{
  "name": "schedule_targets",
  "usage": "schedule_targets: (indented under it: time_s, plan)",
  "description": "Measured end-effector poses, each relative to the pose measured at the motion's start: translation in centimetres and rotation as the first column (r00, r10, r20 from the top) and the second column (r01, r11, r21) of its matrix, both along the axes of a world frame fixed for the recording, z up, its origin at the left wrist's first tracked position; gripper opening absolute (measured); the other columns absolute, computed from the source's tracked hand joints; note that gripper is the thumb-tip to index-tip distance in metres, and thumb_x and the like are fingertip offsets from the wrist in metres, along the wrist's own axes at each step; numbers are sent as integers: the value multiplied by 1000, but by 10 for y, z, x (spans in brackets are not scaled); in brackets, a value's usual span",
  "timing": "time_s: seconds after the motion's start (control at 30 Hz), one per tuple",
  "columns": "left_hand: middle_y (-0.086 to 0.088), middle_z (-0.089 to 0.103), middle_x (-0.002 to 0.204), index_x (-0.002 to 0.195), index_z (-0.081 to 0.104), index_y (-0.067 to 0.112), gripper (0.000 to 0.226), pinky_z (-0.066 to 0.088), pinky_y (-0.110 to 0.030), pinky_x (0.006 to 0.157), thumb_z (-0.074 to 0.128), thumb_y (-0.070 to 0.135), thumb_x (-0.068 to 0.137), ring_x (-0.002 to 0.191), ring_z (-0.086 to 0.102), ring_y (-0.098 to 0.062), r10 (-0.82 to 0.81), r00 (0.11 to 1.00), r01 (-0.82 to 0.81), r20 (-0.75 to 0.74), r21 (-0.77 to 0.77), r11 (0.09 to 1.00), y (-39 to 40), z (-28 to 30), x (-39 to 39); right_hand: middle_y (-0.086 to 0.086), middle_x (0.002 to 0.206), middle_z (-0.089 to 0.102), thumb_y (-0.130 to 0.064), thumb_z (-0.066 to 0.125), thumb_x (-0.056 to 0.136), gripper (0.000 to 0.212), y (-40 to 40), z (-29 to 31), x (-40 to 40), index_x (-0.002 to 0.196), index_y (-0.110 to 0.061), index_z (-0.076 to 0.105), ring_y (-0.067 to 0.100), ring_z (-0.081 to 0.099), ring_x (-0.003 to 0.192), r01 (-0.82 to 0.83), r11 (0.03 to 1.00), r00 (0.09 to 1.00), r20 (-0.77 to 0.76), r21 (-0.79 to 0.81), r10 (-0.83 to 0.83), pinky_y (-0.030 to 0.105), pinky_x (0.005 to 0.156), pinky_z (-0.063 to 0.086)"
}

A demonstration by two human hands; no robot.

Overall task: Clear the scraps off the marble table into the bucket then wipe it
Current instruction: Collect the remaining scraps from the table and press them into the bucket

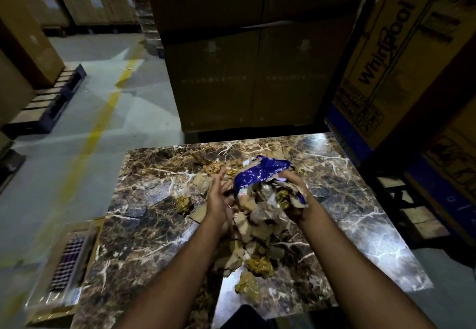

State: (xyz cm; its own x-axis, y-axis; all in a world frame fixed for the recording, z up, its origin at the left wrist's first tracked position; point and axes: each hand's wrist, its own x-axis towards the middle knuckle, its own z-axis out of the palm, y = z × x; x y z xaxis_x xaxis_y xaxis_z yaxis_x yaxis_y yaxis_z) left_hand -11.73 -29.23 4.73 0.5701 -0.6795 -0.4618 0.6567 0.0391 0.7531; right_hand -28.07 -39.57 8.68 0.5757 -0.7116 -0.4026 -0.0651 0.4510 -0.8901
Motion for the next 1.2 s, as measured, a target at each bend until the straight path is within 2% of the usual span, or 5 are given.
schedule_targets:
  time_s: [0.23, 0.53, 0.83, 1.03, 1.2]
  plan:
    - [-25, 67, 122, 122, 64, 4, 64, 56, -44, 86, 33, 55, 100, 103, 68, -35, -39, 991, 25, -128, -110, 994, -7, 26, -30, 5, 56, 52, -3, 55, 92, 21, 11, 24, 32, 72, -9, 52, 16, 52, 46, -52, 991, 997, -51, 123, 59, 20, 46, 44]
    - [-10, 70, 124, 136, 60, 19, 57, 59, -31, 80, 73, 42, 86, 109, 70, -23, 200, 976, -189, 87, -120, 975, -18, 32, -53, -4, 80, 77, -15, 79, 78, 14, 41, 5, 50, 90, -19, 73, 19, 74, 82, 190, 932, 982, 66, -310, -178, 39, 79, 60]
    - [-12, 70, 120, 130, 64, 12, 37, 59, -28, 83, 66, 21, 94, 99, 71, -18, 374, 916, -367, 144, -70, 927, 2, 24, -58, -1, 90, 79, -48, 77, 68, 56, 56, 1, 47, 102, -4, 73, 11, 74, 89, 40, 984, 981, 195, -172, -6, 28, 82, 57]
    - [-2, 71, 108, 109, 67, 27, 18, 57, -18, 70, 65, 16, 95, 86, 71, -7, 541, 828, -539, 146, -61, 840, 24, 29, -64, -2, 82, 75, -34, 80, 77, 28, 67, -10, 51, 86, -12, 66, 17, 70, 83, -100, 984, 976, 178, -149, 126, 31, 78, 57]
    - [-3, 75, 106, 117, 69, 18, 23, 59, -31, 84, 67, 16, 94, 96, 72, -17, 667, 732, -664, 140, -75, 744, 68, 35, -58, 19, 116, 72, -57, 86, 59, 88, 104, -17, 72, 122, 0, 64, 31, 72, 104, -189, 967, 969, 125, -170, 211, 52, 94, 58]
